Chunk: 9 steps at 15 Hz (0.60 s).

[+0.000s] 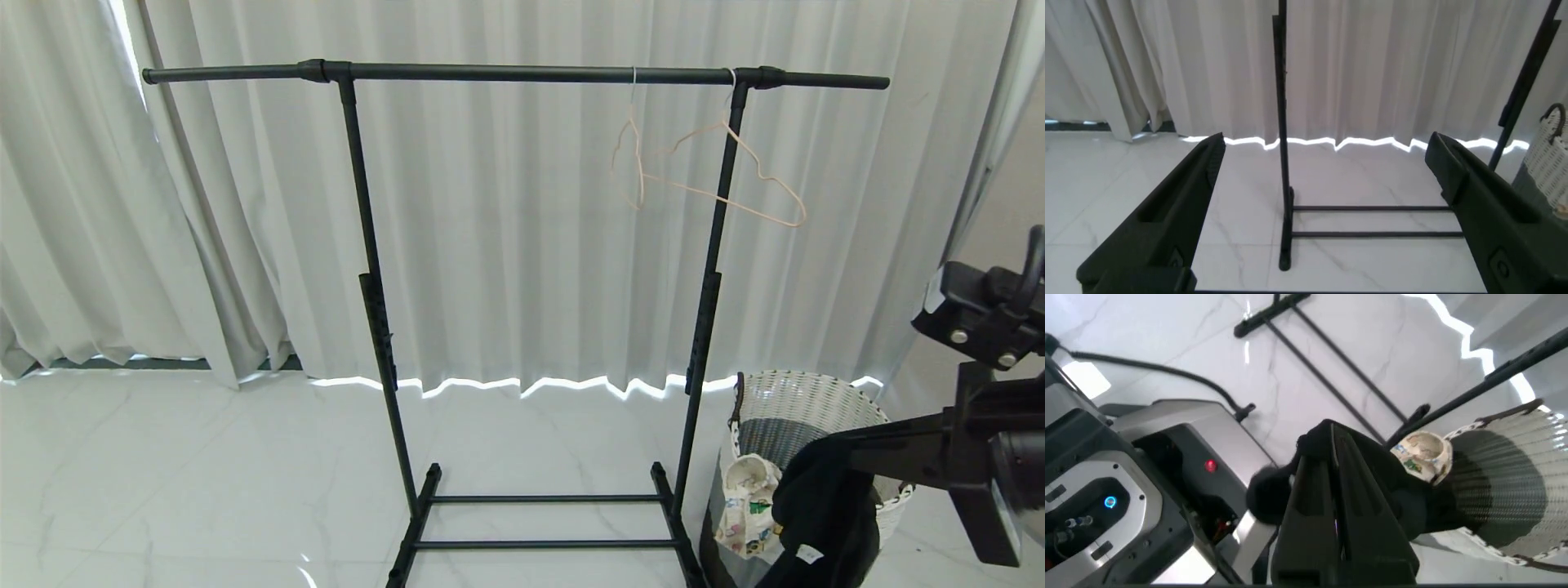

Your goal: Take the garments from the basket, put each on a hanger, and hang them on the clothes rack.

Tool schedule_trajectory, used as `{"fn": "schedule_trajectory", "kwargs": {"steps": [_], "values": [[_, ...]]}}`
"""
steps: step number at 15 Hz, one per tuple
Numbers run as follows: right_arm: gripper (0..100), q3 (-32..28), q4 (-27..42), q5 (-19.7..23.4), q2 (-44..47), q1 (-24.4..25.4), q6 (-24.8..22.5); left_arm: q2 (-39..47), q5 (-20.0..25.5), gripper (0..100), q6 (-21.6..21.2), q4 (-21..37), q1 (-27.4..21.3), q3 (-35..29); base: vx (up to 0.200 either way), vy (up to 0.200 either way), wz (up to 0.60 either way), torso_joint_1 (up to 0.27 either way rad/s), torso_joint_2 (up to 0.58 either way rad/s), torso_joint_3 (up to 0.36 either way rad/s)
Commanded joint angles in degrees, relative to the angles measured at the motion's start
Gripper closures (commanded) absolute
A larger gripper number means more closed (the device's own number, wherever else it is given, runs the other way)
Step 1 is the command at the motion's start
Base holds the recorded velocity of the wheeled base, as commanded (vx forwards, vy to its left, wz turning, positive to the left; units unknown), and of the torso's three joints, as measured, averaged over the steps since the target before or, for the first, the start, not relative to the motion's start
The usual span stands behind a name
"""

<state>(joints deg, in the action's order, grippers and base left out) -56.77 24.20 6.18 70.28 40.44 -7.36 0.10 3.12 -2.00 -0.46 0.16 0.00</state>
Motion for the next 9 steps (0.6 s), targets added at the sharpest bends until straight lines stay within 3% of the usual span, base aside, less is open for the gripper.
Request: {"fn": "schedule_trajectory", "kwargs": {"steps": [1, 3, 5, 7, 9], "values": [[100, 0.08, -0.2, 0.06, 2.14, 0.35, 0.16, 1.05, 1.27, 0, 0.42, -0.5, -0.42, -2.11, 0.0, 0.0, 0.0, 0.0, 0.0, 0.0], [100, 0.61, -1.43, 0.06, 2.32, 0.35, 0.42, 13.88, 2.86, 0, 6.48, -1.82, -4.38, -15.03, 0.0, 0.0, 0.0, 0.0, 0.0, 0.0], [100, 1.66, -3.63, -0.03, 2.23, 0.78, 0.42, 27.85, 4.09, 0, 6.48, -2.35, -8.24, -27.33, 0.0, 0.0, 0.0, 0.0, 0.0, 0.0], [100, 1.66, -4.6, -0.03, 1.97, 0.78, 0.42, 39.28, 5.05, 0, 6.22, -2.53, -14.75, -35.07, 0.0, 0.0, 0.0, 0.0, 0.0, 0.0], [100, 1.58, -7.5, -0.2, 1.79, 0.78, 0.42, 54.66, 4.97, 0, 6.39, -6.57, -23.63, -43.07, 0.0, 0.0, 0.0, 0.0, 0.0, 0.0]]}}
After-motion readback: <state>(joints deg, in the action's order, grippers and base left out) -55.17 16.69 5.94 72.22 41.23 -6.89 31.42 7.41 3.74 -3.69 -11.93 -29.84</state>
